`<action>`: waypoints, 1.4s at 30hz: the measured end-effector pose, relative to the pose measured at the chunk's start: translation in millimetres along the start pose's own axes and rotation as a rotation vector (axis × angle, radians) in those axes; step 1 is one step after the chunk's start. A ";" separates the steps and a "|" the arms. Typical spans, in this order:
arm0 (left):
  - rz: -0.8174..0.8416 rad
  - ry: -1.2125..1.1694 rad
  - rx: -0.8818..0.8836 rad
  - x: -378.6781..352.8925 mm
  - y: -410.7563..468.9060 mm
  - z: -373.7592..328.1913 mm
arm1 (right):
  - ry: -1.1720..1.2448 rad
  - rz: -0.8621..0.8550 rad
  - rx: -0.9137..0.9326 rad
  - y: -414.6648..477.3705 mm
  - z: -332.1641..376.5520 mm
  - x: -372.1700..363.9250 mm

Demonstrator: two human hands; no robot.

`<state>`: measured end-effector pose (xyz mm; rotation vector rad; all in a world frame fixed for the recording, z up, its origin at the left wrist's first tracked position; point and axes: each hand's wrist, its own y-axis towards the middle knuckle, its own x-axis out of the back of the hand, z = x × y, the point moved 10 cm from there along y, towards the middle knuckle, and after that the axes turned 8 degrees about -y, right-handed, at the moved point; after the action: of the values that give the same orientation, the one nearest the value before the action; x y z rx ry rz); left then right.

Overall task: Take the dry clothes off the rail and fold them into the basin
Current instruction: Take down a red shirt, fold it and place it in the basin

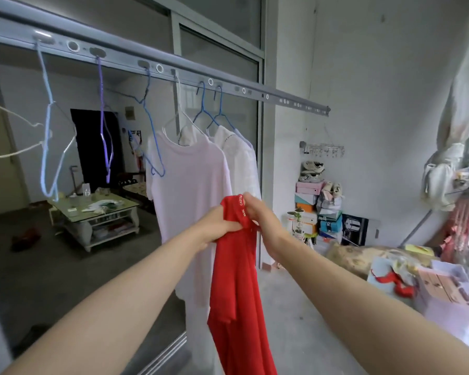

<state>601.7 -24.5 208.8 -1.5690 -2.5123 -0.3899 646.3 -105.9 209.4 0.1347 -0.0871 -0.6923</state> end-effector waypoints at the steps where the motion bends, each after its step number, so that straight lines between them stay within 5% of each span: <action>1: -0.043 -0.009 -0.044 -1.3 1.4 -7.1 | 0.008 -0.004 0.006 -3.6 6.1 5.7; 9: 0.053 -0.167 -0.151 -72.9 -6.1 -42.7 | -0.173 -0.251 0.061 -47.5 -9.1 116.1; 16: 0.129 -0.425 -0.149 -119.4 -8.0 -68.2 | -0.289 0.009 -0.185 -90.4 -87.8 141.0; 22: 0.103 -0.437 -0.105 -140.1 -14.3 -53.6 | -0.447 -0.060 -0.457 -125.2 -141.7 175.6; 27: 0.089 -0.452 -0.047 -144.1 -20.5 -30.7 | -0.499 -0.059 -0.462 -137.1 -147.0 193.9; 36: 0.170 -0.412 -0.048 -176.5 -15.3 -24.5 | -0.666 0.277 -0.690 -156.7 -219.7 160.2; 42: 0.241 -0.374 -0.039 -182.3 -6.7 -10.3 | -1.177 -0.023 -0.608 -148.7 -194.6 210.6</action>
<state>675.7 -186.8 169.4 -2.1002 -2.5315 -0.1211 738.4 -335.8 1.9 -0.8747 -0.9900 -0.7160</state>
